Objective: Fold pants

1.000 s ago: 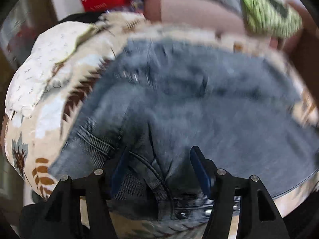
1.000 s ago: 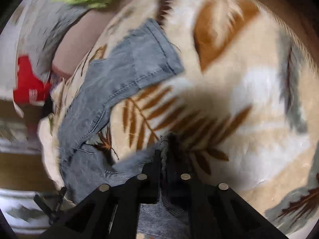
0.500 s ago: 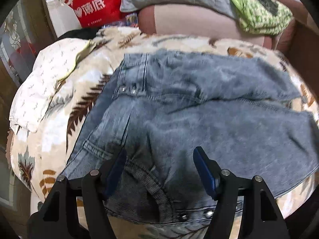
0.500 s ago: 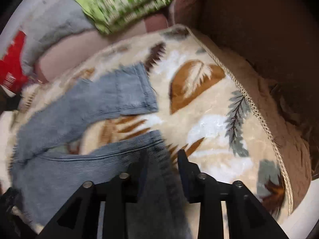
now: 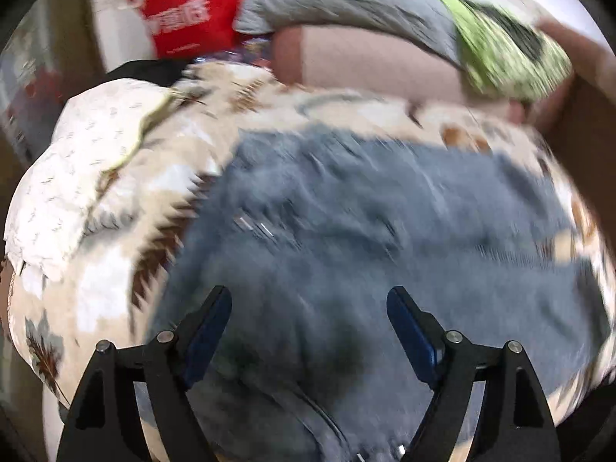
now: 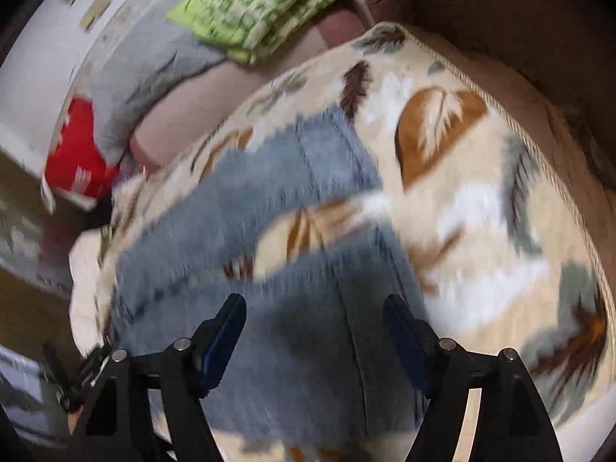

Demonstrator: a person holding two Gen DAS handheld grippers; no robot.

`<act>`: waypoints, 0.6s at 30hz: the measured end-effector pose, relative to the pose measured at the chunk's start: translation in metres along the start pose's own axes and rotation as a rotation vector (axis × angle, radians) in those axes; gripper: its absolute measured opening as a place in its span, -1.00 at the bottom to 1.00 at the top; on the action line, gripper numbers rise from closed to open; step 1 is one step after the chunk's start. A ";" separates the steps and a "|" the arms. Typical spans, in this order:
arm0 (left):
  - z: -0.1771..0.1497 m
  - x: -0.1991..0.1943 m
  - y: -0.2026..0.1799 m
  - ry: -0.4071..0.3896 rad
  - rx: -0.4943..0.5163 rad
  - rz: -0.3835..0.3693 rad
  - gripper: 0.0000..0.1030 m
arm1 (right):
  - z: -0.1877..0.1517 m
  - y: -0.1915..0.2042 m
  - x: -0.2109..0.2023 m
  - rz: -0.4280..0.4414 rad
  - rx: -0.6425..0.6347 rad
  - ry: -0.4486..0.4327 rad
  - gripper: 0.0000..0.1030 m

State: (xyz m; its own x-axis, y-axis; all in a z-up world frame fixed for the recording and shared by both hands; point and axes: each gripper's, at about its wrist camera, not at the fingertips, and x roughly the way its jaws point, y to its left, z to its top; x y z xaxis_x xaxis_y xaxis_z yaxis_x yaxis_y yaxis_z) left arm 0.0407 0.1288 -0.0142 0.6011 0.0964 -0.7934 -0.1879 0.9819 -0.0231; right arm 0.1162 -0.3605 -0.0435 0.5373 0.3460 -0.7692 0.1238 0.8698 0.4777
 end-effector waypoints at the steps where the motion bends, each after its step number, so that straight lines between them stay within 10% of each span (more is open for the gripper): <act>1: 0.009 0.004 0.010 0.004 -0.024 0.009 0.63 | 0.015 -0.004 0.010 -0.004 0.027 -0.003 0.49; 10: 0.044 0.078 0.090 0.149 -0.343 -0.046 0.63 | 0.095 -0.053 0.096 -0.023 0.193 0.109 0.49; 18: 0.059 0.114 0.094 0.212 -0.386 -0.091 0.44 | 0.098 -0.042 0.109 -0.064 0.118 0.141 0.24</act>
State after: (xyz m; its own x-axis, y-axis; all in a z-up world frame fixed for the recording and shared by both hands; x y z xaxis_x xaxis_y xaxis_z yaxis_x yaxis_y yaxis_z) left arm 0.1368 0.2419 -0.0708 0.4634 -0.0630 -0.8839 -0.4420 0.8481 -0.2922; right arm 0.2510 -0.3935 -0.1059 0.4040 0.3440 -0.8476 0.2559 0.8471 0.4657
